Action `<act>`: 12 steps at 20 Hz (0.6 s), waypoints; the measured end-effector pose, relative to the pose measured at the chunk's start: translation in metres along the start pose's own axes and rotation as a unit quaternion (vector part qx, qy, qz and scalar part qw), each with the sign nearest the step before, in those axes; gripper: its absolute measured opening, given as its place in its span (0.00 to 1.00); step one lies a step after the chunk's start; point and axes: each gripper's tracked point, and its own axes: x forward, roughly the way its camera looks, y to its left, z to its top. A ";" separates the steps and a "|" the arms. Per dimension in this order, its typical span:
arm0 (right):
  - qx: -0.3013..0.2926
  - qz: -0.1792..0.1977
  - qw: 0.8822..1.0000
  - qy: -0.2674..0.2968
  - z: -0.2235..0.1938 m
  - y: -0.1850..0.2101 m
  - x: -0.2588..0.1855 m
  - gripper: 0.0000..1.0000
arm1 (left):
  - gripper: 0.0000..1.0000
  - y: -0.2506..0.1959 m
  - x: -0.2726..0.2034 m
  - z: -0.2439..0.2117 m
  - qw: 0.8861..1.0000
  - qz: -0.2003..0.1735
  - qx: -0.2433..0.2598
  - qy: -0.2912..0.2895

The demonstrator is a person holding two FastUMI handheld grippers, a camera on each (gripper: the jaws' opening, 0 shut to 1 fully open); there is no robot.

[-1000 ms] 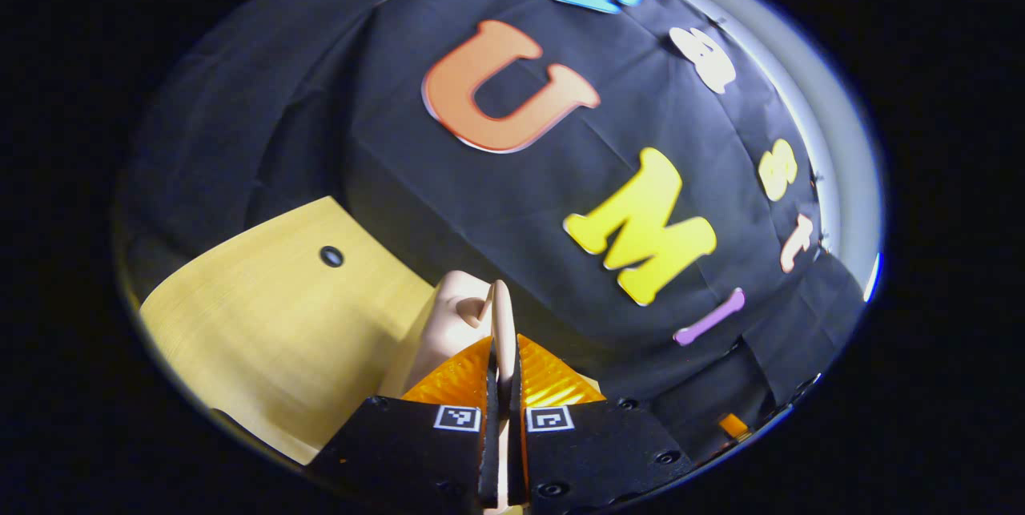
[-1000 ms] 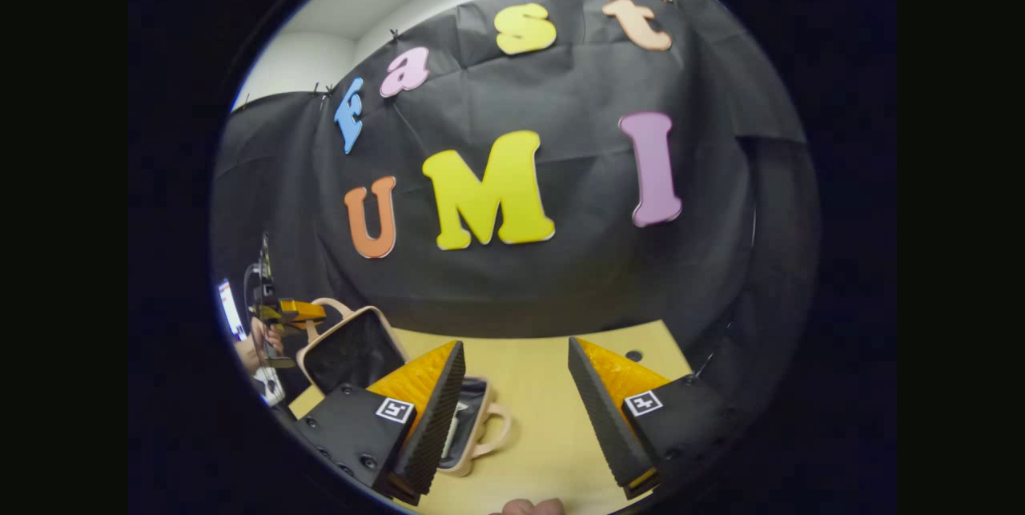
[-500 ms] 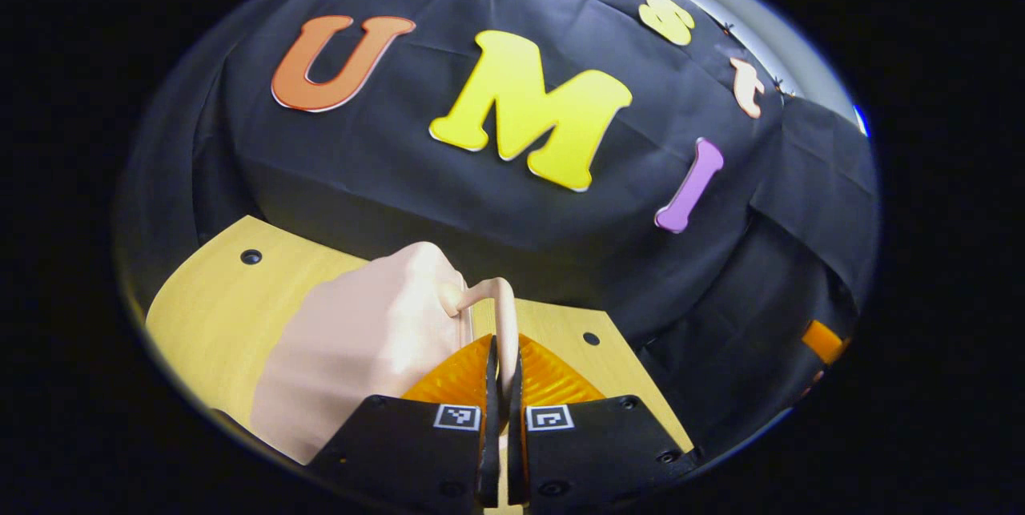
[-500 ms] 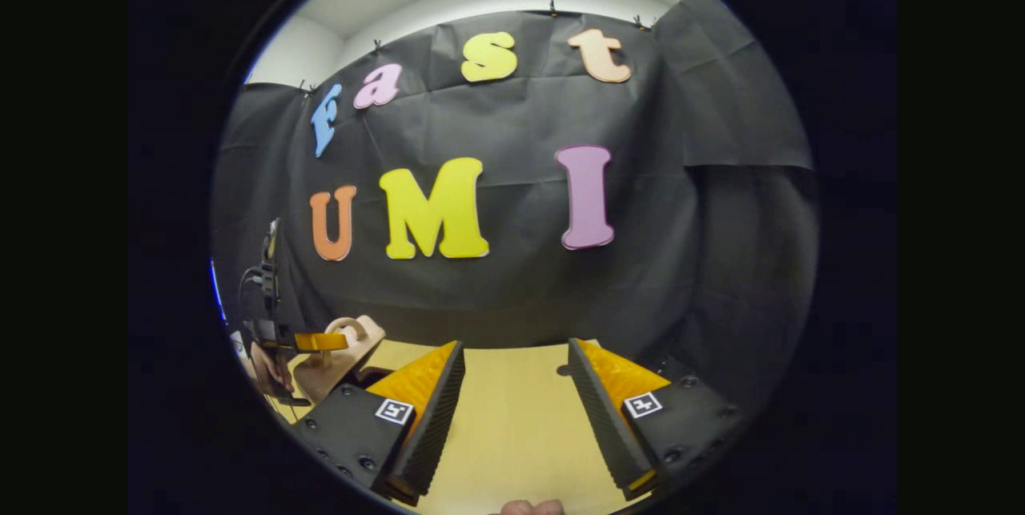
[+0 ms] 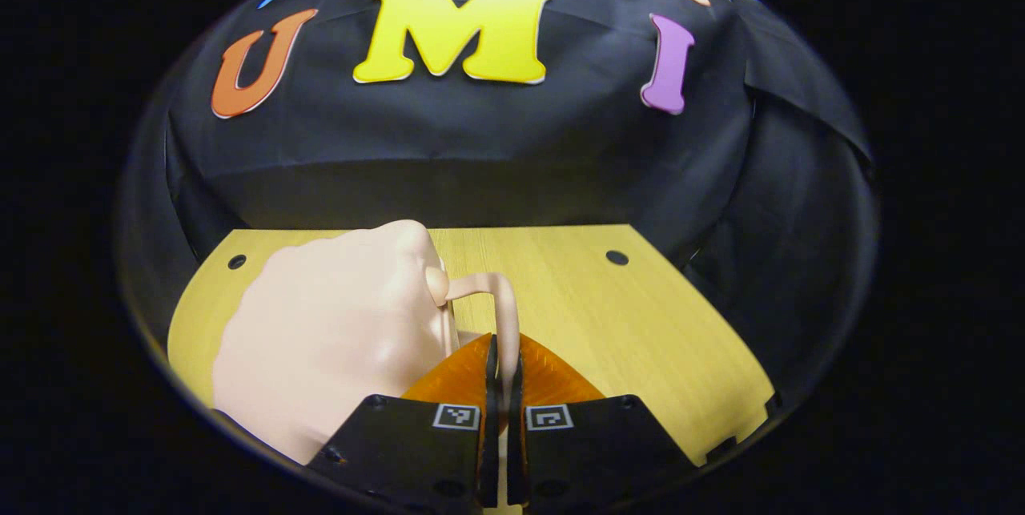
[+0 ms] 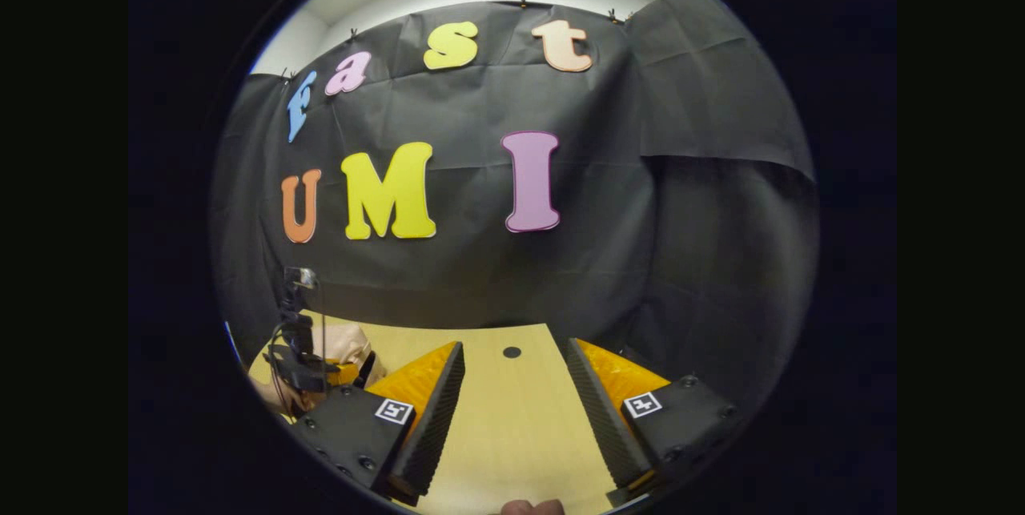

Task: First open the suitcase, pack the skin care products into it, and then close the suitcase.

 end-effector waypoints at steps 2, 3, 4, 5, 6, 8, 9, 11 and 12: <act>-0.001 0.003 1.000 0.002 0.000 -0.003 -0.002 0.77 | 0.07 -0.006 0.010 -0.019 1.000 0.016 0.007 0.021; -0.004 0.002 1.000 0.002 -0.002 -0.007 -0.002 0.77 | 0.07 -0.008 0.015 -0.028 0.999 0.021 -0.001 0.031; -0.006 0.002 1.000 0.003 -0.002 -0.010 -0.003 0.77 | 0.07 -0.010 0.017 -0.034 0.999 0.026 -0.004 0.040; -0.008 0.000 1.000 0.004 -0.003 -0.012 -0.002 0.77 | 0.07 -0.010 0.020 -0.036 0.999 0.032 -0.001 0.043; -0.008 0.000 1.000 0.007 -0.005 -0.015 -0.001 0.82 | 0.07 -0.011 0.021 -0.037 0.998 0.038 0.006 0.043; -0.008 -0.002 1.000 0.013 -0.009 -0.018 0.001 0.77 | 0.08 -0.013 0.025 -0.041 0.998 0.048 0.020 0.044; -0.006 -0.001 1.000 0.015 -0.011 -0.018 0.002 0.77 | 0.11 -0.016 0.028 -0.043 0.997 0.050 0.028 0.047; -0.006 0.003 1.000 0.018 -0.013 -0.016 0.003 0.77 | 0.15 -0.026 0.031 -0.047 0.997 0.040 0.039 0.057; -0.007 0.005 1.000 0.018 -0.014 -0.015 0.003 0.77 | 0.18 -0.030 0.030 -0.047 0.997 0.035 0.039 0.058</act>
